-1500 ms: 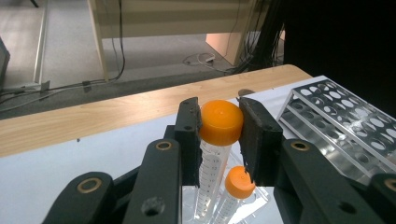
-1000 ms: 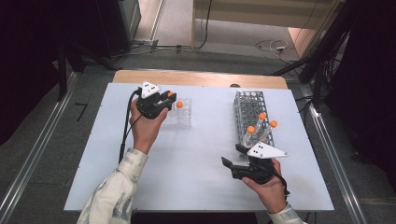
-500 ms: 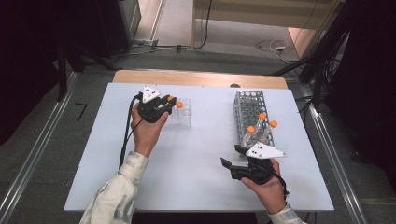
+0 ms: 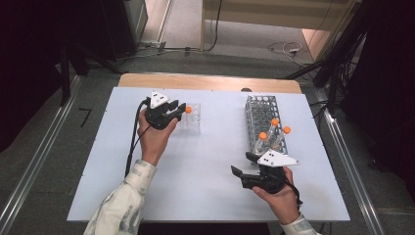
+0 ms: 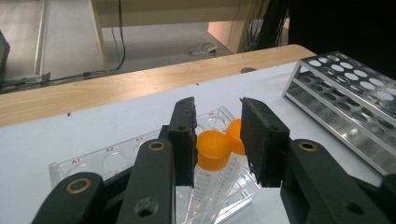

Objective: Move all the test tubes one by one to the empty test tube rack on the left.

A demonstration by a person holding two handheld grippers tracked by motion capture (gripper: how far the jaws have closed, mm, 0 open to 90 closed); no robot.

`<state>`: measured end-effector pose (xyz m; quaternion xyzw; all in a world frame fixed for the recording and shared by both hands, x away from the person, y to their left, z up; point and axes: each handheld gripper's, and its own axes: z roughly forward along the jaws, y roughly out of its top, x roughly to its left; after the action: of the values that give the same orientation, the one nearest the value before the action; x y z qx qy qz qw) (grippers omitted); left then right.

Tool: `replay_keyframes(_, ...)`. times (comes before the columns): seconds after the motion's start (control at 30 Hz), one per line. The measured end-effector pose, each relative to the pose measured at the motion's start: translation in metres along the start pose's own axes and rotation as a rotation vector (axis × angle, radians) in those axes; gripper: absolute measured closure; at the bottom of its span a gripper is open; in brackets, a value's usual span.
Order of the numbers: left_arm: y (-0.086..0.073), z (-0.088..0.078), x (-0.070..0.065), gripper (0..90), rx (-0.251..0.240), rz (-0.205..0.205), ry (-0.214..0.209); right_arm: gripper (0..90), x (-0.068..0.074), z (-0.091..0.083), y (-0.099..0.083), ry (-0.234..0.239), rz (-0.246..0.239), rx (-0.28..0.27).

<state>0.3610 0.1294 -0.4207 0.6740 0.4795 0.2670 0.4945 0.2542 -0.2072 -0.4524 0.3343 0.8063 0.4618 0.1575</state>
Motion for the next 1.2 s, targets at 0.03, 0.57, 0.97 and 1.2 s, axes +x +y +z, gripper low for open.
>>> replay_keyframes(0.03,0.0,0.0,0.0,65.6,0.001,0.001,0.003,27.0,0.0,0.0,0.0,0.0,0.0,0.0)
replay_keyframes(0.57,-0.001,-0.026,-0.004,35.4,-0.024,-0.053,-0.041,26.9,-0.009,-0.009,-0.005,-0.024,0.028,-0.007)
replay_keyframes(0.97,-0.023,-0.052,-0.009,21.4,-0.024,-0.06,-0.062,26.9,-0.025,-0.024,-0.011,-0.078,0.064,-0.026)
replay_keyframes(1.2,-0.03,-0.06,-0.012,18.2,-0.013,-0.062,-0.073,27.1,-0.034,-0.026,-0.011,-0.128,0.075,-0.039)
